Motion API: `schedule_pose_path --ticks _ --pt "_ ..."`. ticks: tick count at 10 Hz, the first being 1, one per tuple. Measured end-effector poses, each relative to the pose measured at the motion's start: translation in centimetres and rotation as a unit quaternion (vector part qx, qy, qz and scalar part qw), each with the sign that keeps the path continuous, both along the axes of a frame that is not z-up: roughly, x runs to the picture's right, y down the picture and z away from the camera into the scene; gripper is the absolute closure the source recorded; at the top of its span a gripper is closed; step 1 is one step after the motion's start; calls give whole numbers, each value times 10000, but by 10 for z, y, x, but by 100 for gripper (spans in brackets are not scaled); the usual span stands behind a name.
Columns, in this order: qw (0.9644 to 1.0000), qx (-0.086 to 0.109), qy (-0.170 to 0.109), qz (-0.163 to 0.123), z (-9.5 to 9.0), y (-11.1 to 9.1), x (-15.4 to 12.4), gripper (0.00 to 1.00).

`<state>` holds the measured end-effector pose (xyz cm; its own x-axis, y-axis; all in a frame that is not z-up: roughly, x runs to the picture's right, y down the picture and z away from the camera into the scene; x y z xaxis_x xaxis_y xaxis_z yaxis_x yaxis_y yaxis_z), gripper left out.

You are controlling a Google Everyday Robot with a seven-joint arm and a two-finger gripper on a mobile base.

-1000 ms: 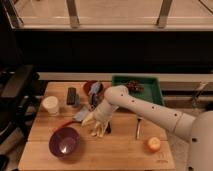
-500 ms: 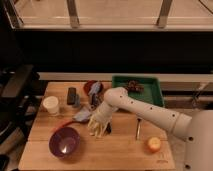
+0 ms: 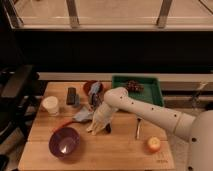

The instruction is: Place banana in paper cup

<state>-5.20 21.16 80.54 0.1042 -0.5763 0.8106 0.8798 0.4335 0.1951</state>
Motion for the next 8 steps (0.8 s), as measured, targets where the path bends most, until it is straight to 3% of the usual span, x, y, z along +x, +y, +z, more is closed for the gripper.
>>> schedule_pose_path --ticks 2,3,5,6,7,8 --pt "9994 224 -224 -127 -24 -18 -3 100" --pt "9974 395 -523 -289 -48 -33 -12 100" --pt "9888 653 -1183 -630 -83 -53 -36 100" --pt "9797 755 -1638 -871 -97 -59 -55 100" --pt "9643 862 -2220 -1158 -112 -63 -78 100" --pt "9448 1025 -2752 -1450 -126 -68 -98 100"
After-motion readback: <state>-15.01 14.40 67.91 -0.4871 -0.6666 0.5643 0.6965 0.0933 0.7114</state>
